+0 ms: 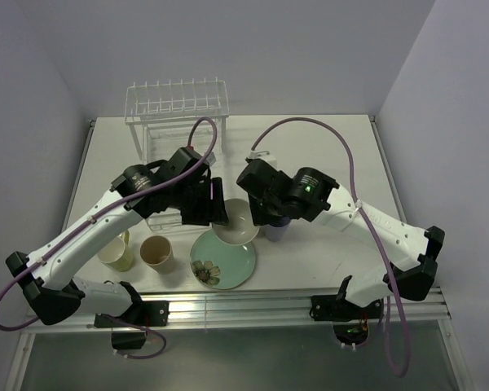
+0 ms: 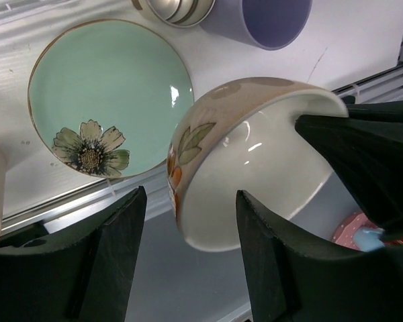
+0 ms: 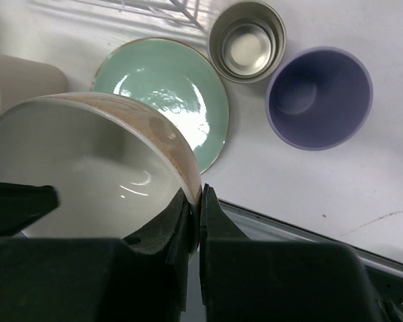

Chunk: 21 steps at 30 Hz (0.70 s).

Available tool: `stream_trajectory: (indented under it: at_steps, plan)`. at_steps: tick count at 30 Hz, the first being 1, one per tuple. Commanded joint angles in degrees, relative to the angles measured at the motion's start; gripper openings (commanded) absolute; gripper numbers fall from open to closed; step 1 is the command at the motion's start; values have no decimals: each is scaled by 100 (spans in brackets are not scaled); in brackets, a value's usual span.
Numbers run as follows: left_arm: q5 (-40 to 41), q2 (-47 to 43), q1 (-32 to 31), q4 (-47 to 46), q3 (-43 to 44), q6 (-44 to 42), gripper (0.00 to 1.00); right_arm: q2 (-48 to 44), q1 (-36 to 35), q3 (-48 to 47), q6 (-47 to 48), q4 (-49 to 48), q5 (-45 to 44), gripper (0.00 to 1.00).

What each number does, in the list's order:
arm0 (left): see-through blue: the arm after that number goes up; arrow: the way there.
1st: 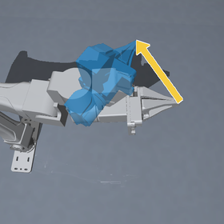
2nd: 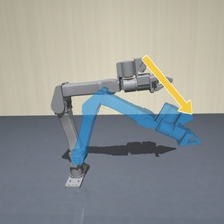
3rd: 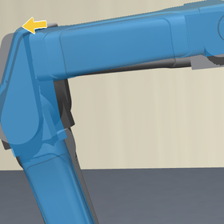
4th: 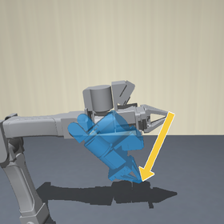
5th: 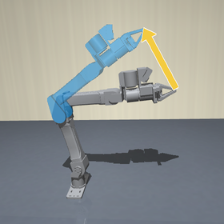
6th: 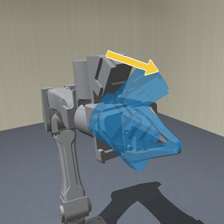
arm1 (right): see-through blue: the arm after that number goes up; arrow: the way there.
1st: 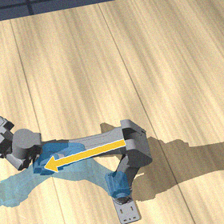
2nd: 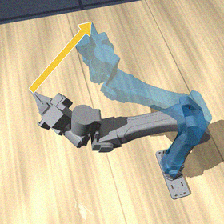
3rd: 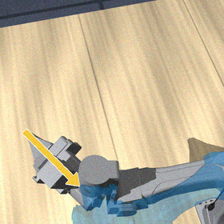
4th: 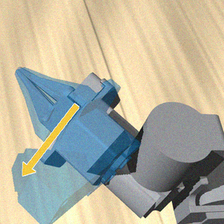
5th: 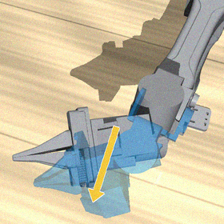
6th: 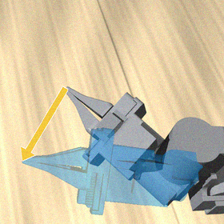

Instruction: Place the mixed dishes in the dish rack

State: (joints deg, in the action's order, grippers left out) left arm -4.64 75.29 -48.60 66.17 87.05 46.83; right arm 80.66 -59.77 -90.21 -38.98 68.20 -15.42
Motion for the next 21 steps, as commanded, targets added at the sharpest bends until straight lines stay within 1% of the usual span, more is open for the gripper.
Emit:
stream_trajectory:
  at_steps: [1, 2, 5, 6, 8, 9, 12, 15, 16, 18, 19, 20, 21]
  plan:
    - [95, -49, -71, -87, -117, 11, 61, 37, -79, -611, 101, -176, -58, 0]
    - [130, -40, -88, -78, -144, 11, 61, 55, -88, -664, 110, -167, -58, 0]
    - [236, -32, -80, -52, -276, 2, 54, 72, -105, -822, 119, -97, -23, 0]
    - [245, -23, -80, -69, -319, -7, 43, 55, -114, -848, 110, -88, -14, 0]
    - [227, 12, -80, -131, -329, -33, 29, -6, -114, -814, 110, -114, 4, 0]
    - [218, 21, -80, -157, -337, -33, 16, -59, -114, -753, 119, -132, 30, 0]
    - [157, 117, -80, -236, -320, -51, 0, -199, -114, -612, 154, -237, 144, 0]
    - [52, 136, -80, -350, -302, -60, 0, -323, -114, -497, 241, -413, 302, 0]
    - [34, 109, -80, -394, -293, -77, 0, -332, -114, -488, 277, -439, 355, 3]
    - [-36, -13, -80, -579, -293, -95, 0, -315, -114, -558, 356, -440, 452, 14]
    - [-10, -66, -80, -640, -302, -86, 0, -306, -114, -585, 391, -422, 522, 31]
    - [-45, -110, -71, -762, -328, -112, 0, -306, -114, -655, 417, -396, 549, 40]
    - [-89, -172, -62, -816, -337, -173, 0, -306, -114, -690, 479, -378, 601, 46]
